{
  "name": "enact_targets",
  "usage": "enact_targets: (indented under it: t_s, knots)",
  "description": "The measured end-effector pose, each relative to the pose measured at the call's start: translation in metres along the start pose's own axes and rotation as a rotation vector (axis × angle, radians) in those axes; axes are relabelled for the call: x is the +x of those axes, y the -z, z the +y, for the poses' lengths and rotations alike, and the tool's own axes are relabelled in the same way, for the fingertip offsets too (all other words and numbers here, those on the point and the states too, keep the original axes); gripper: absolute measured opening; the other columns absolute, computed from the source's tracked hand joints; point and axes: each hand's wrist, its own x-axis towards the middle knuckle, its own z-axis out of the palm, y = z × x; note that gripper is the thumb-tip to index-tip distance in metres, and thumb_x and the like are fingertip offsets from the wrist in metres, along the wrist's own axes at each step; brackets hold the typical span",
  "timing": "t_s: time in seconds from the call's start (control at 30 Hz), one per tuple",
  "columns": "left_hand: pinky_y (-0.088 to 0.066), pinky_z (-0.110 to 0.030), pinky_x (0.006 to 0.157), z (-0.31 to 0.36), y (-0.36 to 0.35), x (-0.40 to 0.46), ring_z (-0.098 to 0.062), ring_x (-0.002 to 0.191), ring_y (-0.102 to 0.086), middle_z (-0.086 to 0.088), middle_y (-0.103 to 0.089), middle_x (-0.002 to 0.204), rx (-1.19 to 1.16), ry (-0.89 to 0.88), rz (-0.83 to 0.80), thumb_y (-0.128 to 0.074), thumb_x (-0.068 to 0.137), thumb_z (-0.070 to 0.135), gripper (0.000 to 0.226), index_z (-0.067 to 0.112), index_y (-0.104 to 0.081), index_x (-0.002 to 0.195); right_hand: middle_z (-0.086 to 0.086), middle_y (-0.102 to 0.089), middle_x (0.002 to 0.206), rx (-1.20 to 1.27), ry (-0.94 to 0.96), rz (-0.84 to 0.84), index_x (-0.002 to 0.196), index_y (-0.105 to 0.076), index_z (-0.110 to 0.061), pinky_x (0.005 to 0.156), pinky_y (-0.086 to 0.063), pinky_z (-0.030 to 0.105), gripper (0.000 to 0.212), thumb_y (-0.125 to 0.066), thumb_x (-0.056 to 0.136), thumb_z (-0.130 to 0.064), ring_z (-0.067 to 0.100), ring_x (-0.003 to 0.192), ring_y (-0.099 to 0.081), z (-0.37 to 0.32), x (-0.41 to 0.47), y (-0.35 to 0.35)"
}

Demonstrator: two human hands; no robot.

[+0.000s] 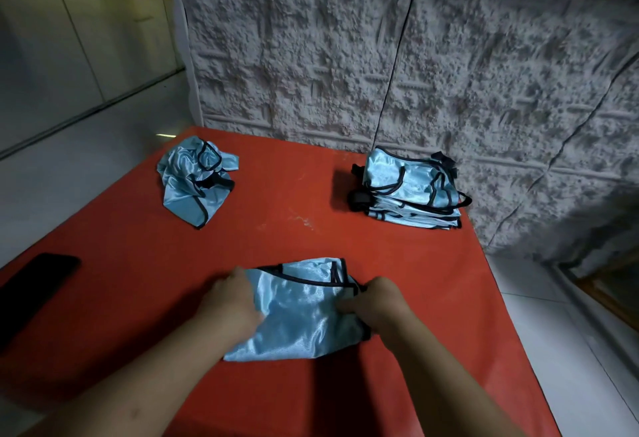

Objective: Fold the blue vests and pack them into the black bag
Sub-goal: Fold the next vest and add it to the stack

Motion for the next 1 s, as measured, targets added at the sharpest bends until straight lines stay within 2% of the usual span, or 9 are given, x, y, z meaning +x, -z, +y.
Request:
enact_targets:
  t_s: [0.13,0.2,0.27,0.43,0.57,0.7,0.8,0.9,1.0]
  knots:
    - [-0.055,-0.032,0.087,-0.007,0.001,0.006,-0.027,0.111,-0.066,-0.01,-0.066,0.121,-0.229,0.144,-0.005,-0.087,0.072,0.017,0.062,0.005,-0.056,0.125,0.009,-0.071,0.071,0.25,-0.101,-0.076,0.077,-0.07,-0.004,0.049,-0.051,0.025,0.025,-0.091,0.067,-0.013,0.021,0.059,-0.067,-0.003,-0.009,0.001]
    - [-0.056,-0.031,0.063,-0.011,0.0,0.013,-0.026,0.078,-0.069,-0.01,-0.07,0.087,-0.453,0.221,0.005,-0.08,0.068,0.004,0.029,0.003,-0.065,0.092,0.011,-0.074,0.071,0.298,-0.113,-0.122,0.081,-0.073,-0.001,0.047,-0.051,0.024,0.026,-0.091,0.066,-0.012,0.022,0.056,-0.068,-0.002,-0.011,0.003]
    - [-0.05,-0.028,0.054,-0.015,-0.001,0.02,-0.025,0.063,-0.064,-0.008,-0.065,0.069,-0.57,0.229,0.025,-0.073,0.067,0.002,0.013,0.003,-0.061,0.072,0.012,-0.076,0.073,0.344,-0.099,-0.15,0.083,-0.076,0.001,0.051,-0.054,0.027,0.025,-0.09,0.067,-0.011,0.024,0.059,-0.071,-0.001,-0.013,0.005]
    - [-0.044,-0.032,0.065,-0.002,0.0,0.019,-0.025,0.078,-0.061,-0.004,-0.062,0.087,-0.67,0.05,0.261,-0.073,0.08,0.009,0.034,0.014,-0.048,0.103,0.013,-0.078,0.079,0.507,-0.003,-0.053,0.081,-0.077,-0.001,0.068,-0.063,0.036,0.011,-0.084,0.075,-0.005,0.029,0.074,-0.076,0.008,-0.011,0.012]
    - [-0.037,-0.031,0.051,0.009,-0.008,0.023,-0.018,0.054,-0.051,0.0,-0.053,0.063,-0.583,-0.222,0.293,-0.063,0.088,0.003,0.028,0.024,-0.044,0.089,0.014,-0.078,0.084,0.615,0.028,-0.018,0.088,-0.077,0.0,0.079,-0.063,0.043,0.008,-0.079,0.081,-0.003,0.032,0.08,-0.076,0.017,-0.006,0.018]
    - [-0.033,-0.015,0.052,0.018,-0.016,0.027,-0.009,0.054,-0.053,0.008,-0.064,0.069,-0.534,-0.345,0.273,-0.06,0.091,-0.004,0.038,0.029,-0.062,0.072,0.014,-0.078,0.086,0.669,0.02,-0.009,0.091,-0.077,0.001,0.081,-0.063,0.046,0.012,-0.078,0.082,-0.006,0.032,0.082,-0.077,0.025,-0.006,0.026]
    - [-0.034,-0.009,0.049,0.033,-0.012,0.027,0.003,0.045,-0.048,0.02,-0.059,0.06,-0.603,-0.387,0.27,-0.063,0.092,-0.003,0.029,0.023,-0.076,0.089,0.017,-0.078,0.088,0.709,0.025,0.0,0.091,-0.077,0.002,0.079,-0.063,0.043,0.011,-0.075,0.081,-0.003,0.033,0.081,-0.076,0.024,-0.007,0.044]
    - [-0.032,-0.015,0.041,0.057,-0.002,0.029,-0.003,0.04,-0.039,0.012,-0.052,0.047,-0.777,-0.429,0.231,-0.066,0.089,-0.002,0.028,0.021,-0.078,0.097,0.02,-0.076,0.084,0.737,0.031,0.069,0.083,-0.075,0.003,0.062,-0.055,0.035,0.009,-0.073,0.075,0.0,0.029,0.068,-0.069,0.024,-0.004,0.073]
    - [-0.049,-0.031,0.055,0.092,0.009,0.038,-0.03,0.057,-0.059,-0.013,-0.071,0.07,-0.882,-0.484,0.105,-0.074,0.072,0.014,0.036,0.033,-0.075,0.102,0.016,-0.071,0.072,0.765,0.029,0.167,0.077,-0.073,0.0,0.056,-0.05,0.033,0.005,-0.07,0.073,0.001,0.027,0.063,-0.064,0.022,0.009,0.108]
